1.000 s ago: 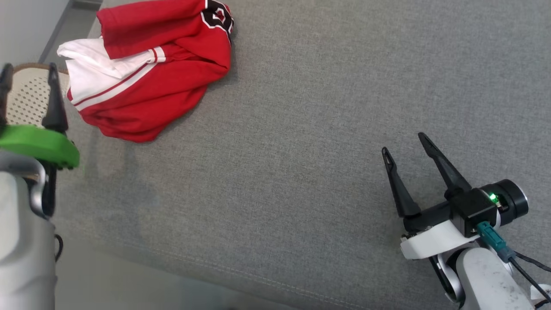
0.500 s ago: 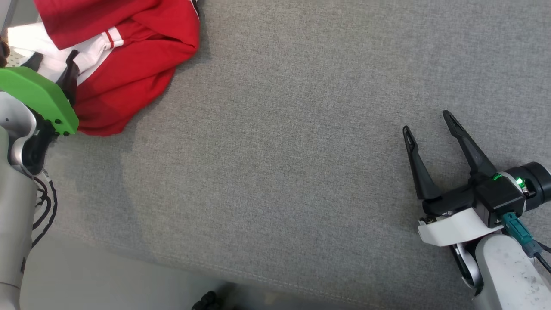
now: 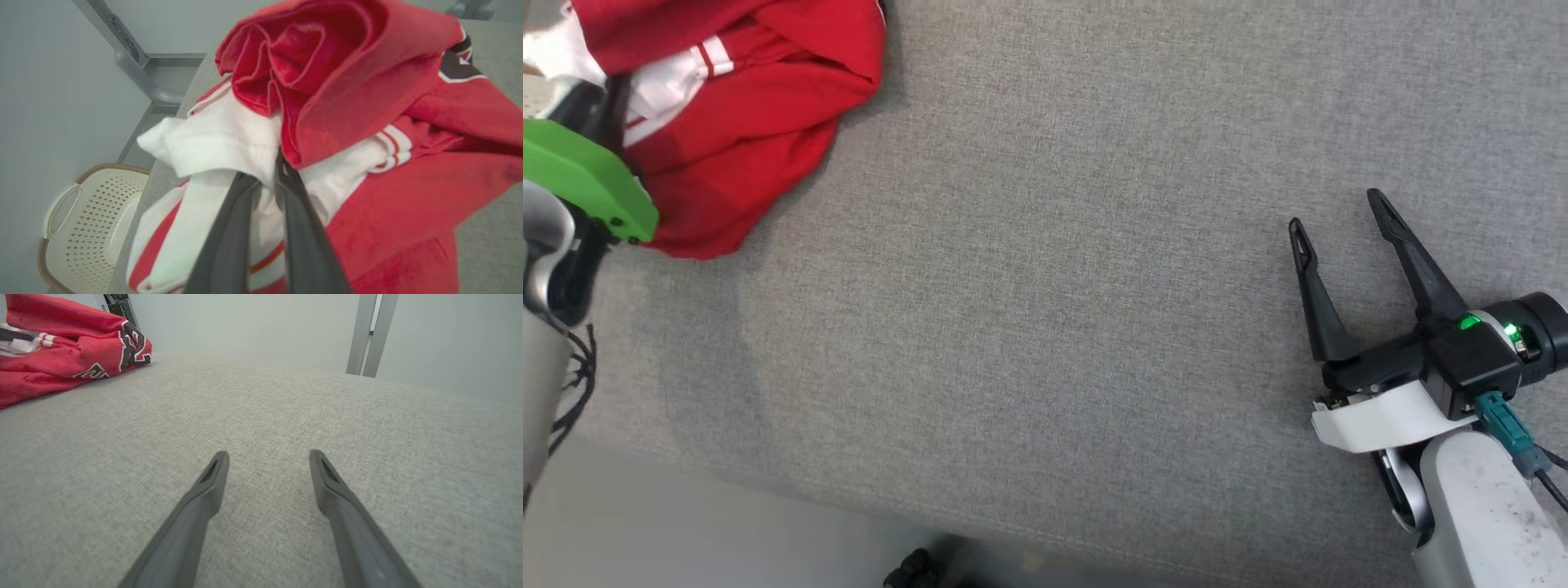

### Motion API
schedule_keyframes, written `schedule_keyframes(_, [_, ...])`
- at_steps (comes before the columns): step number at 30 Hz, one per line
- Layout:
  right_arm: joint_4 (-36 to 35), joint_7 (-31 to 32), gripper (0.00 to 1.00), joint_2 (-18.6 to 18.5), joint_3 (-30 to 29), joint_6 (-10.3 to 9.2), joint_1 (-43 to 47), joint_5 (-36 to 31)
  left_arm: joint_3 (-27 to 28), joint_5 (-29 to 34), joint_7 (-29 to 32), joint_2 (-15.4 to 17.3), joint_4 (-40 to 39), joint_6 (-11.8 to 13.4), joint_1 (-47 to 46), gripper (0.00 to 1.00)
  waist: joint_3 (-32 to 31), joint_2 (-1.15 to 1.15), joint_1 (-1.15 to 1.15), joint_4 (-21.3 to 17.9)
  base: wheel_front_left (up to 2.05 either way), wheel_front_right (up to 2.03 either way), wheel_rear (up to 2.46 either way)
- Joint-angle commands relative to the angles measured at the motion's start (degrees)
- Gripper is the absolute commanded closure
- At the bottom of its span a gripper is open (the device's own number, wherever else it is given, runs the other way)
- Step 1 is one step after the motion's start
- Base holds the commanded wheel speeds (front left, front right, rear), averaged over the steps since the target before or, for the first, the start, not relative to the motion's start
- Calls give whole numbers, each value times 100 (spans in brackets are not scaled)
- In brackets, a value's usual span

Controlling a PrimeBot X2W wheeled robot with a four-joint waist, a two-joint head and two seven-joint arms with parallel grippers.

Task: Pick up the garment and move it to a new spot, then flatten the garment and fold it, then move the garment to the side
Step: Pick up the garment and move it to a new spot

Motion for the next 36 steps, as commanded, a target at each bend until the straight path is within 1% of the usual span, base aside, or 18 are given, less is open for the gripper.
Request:
schedule_keyframes(1, [181,21,0,25,33,3,11,27,-42,-30,-236,109,-46,-8,-137,100,-222,0,0,-64,0,0,0])
schedule_keyframes(6, [296,17,0,225,226,3,69,109,-223,-110,-739,480,-380,-7,-308,100,-744,0,0,-174,0,0,0])
schedule_keyframes(11, [427,13,0,455,395,3,56,213,-342,-66,-870,770,-904,-2,-448,100,-1281,0,0,-423,0,0,0])
schedule_keyframes(16, [511,12,0,652,466,3,104,301,-330,-77,-722,1039,-1635,9,-590,100,-1739,0,0,-839,0,0,0])
schedule_keyframes(21, [552,12,0,744,487,3,137,389,-268,-118,-453,1184,-2502,182,-748,100,-2006,0,0,-1388,0,0,0])
schedule_keyframes(25, [508,12,0,756,521,3,140,584,-256,-179,-184,1111,-3167,342,-906,100,-2040,0,0,-1844,0,0,0])
schedule_keyframes(29, [459,12,0,759,541,3,66,812,-329,-173,91,958,-3695,515,-1097,100,-1968,0,0,-2319,0,0,0])
schedule_keyframes(33, [406,12,0,760,535,3,-64,998,-479,-100,278,730,-3982,618,-1264,100,-1821,0,0,-2757,0,0,0])
schedule_keyframes(34, [394,12,0,761,513,3,-74,1022,-528,-82,299,667,-4011,630,-1280,100,-1795,0,0,-2807,0,0,0])
schedule_keyframes(36, [364,12,0,761,508,3,-129,1098,-659,-62,373,487,-4043,660,-1320,100,-1678,0,0,-2994,0,0,0])
